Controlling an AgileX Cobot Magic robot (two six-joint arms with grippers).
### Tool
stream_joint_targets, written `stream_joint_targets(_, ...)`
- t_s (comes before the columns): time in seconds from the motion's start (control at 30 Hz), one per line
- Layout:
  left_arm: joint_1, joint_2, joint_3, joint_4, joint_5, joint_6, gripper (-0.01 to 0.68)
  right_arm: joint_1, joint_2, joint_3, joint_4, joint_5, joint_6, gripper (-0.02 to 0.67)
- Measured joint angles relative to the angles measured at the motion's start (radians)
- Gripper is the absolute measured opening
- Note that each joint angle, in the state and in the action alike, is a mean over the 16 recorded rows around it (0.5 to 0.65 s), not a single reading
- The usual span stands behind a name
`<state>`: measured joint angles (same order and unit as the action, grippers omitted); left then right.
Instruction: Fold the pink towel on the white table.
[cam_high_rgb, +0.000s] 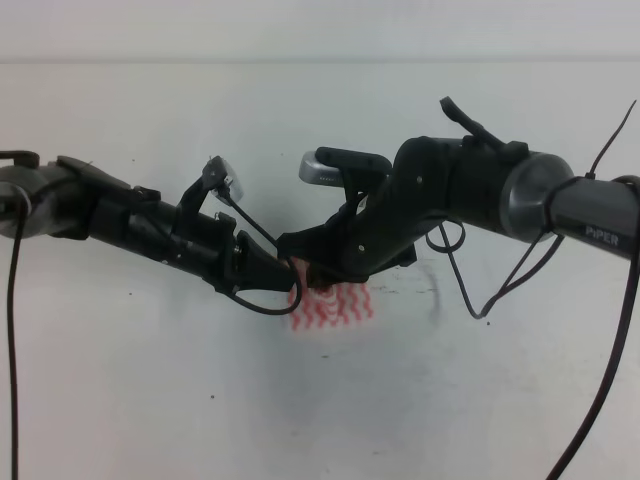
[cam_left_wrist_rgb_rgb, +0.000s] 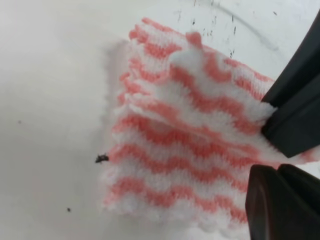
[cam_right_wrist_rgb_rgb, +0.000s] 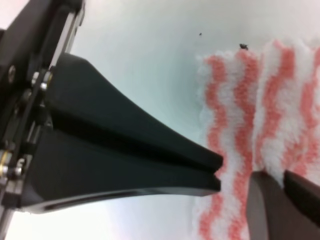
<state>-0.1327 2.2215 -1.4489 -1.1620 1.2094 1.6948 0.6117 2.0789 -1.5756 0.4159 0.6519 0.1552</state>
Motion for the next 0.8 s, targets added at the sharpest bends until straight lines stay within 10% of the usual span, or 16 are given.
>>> stream_joint_targets(0.8, 0.000, -0.003, 0.000, -0.003, -0.002, -0.001, -0.005, 0.000, 0.002, 0.000, 0.026, -0.029, 0.000, 0.027)
